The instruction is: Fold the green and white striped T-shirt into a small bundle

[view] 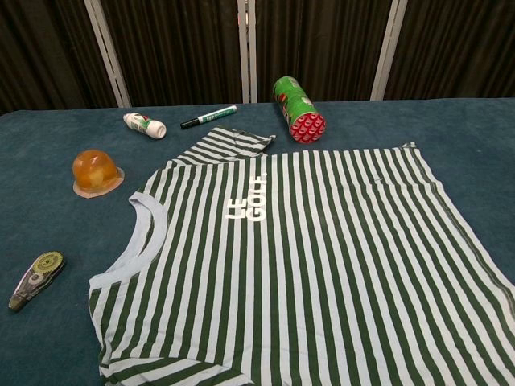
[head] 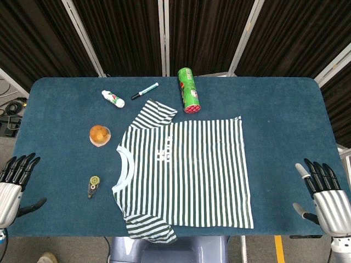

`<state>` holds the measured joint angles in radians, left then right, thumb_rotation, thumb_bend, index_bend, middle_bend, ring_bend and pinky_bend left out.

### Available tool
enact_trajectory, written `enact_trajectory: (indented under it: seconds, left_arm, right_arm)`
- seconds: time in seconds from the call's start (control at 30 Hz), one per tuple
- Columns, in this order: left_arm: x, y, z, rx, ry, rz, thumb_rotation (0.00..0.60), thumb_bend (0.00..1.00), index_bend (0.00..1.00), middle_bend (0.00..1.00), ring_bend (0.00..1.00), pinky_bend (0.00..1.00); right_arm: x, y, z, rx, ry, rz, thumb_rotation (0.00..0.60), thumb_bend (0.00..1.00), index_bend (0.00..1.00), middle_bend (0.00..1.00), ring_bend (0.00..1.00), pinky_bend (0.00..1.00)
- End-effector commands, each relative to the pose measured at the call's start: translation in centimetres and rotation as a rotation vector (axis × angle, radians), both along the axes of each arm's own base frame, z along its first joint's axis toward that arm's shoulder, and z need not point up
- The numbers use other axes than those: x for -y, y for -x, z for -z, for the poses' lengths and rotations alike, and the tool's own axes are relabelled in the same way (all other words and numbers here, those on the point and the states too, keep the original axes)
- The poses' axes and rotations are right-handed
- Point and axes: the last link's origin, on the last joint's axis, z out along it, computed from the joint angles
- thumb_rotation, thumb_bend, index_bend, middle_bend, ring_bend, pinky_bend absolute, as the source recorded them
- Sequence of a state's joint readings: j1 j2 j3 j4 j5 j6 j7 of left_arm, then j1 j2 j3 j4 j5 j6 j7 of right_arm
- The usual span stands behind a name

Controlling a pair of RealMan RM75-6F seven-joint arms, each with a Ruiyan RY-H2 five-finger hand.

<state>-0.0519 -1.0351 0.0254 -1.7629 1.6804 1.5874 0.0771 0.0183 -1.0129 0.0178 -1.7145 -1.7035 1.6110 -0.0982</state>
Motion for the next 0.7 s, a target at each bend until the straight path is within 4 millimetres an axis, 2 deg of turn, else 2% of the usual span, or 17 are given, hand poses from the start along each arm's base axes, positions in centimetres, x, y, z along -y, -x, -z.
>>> enact_trajectory:
  seconds: [0.03,0.27,0.33,0.5,0.7]
  left_arm:
    - [0.0,0.0,0.0,-0.002,0.0,-0.001,0.6,0.0,0.0,0.0,0.0,0.0]
    - [-0.1,-0.1,0.3,-0.005,0.007,-0.002,0.6,0.0,0.0,0.0,0.0,0.0]
    - [-0.2,-0.2,0.4,-0.01,0.011,0.003,0.6,0.0,0.0,0.0,0.0,0.0]
    - [-0.4,-0.2,0.6,-0.016,0.007,0.003,0.6,0.0,0.0,0.0,0.0,0.0]
    - [-0.5,0.0,0.9,-0.025,0.017,-0.008,0.6,0.0,0.0,0.0,0.0,0.0]
  right_arm:
    - [0.0,0.0,0.0,-0.001,-0.003,0.002,0.6,0.0,0.1,0.0,0.0,0.0]
    - [0.1,0.2,0.6,-0.008,-0.032,0.013,0.6,0.0,0.11,0.0,0.0,0.0]
    - [0.2,0.3,1.6,-0.031,-0.087,0.011,0.6,0.0,0.13,0.0,0.0,0.0]
    - [-0.4,0.8,5.7,-0.055,-0.343,-0.079,0.6,0.0,0.27,0.0,0.0,0.0]
    - [-0.9,2.5,9.4,-0.103,-0.546,-0.171,0.6,0.01,0.42,0.0,0.0,0.0]
